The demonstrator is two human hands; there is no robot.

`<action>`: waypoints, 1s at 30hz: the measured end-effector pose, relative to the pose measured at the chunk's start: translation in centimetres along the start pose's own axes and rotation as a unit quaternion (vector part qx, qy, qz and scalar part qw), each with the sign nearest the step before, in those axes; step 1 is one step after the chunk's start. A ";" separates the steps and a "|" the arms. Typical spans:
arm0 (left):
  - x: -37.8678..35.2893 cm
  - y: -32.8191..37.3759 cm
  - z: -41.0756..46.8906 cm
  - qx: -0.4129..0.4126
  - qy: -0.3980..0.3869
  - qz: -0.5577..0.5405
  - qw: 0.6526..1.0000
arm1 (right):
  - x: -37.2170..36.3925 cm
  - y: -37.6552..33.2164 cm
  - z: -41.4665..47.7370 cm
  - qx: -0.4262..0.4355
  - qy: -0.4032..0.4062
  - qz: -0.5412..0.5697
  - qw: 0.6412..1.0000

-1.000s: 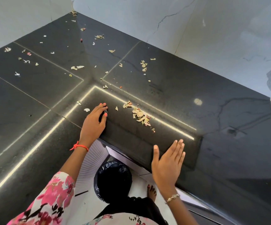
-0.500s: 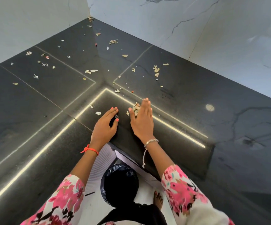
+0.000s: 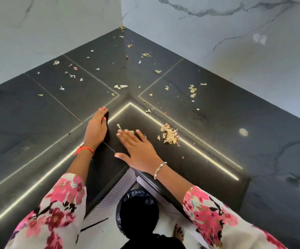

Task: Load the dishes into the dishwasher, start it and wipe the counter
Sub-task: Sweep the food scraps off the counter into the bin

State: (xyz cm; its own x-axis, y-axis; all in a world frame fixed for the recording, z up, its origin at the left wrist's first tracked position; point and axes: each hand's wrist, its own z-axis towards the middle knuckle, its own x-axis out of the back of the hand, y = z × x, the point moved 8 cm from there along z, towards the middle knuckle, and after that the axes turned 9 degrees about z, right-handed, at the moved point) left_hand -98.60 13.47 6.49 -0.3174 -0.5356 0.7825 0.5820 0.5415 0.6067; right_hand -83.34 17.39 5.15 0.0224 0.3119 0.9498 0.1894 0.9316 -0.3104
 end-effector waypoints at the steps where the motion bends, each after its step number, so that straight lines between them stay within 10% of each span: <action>1: -0.1 -0.4 0.2 -0.005 -0.005 0.012 1.000 | 0.4 1.3 0.0 -0.046 0.017 0.007 0.999; 11: -0.2 -1.2 0.2 0.020 0.007 0.005 1.000 | 0.2 -0.8 5.8 -0.024 0.012 0.014 1.000; 19: 0.0 -0.9 -0.1 0.030 0.039 0.009 0.999 | 4.6 10.6 0.6 -0.262 0.093 -0.012 0.960; 25: 0.8 0.1 0.0 0.060 0.079 0.001 0.995 | 4.9 11.4 3.0 -0.158 -0.008 0.012 0.987; 30: -0.3 2.8 1.8 0.035 0.060 -0.014 0.997 | 8.8 13.2 2.9 -0.151 0.121 0.049 0.980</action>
State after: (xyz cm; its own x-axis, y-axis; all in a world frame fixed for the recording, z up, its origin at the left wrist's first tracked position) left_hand -98.27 16.32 8.16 -0.2381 -0.6233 0.7448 0.5197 0.5661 0.6399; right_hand -83.49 32.96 9.35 0.2794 0.3102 0.9087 0.4558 0.7901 -0.4098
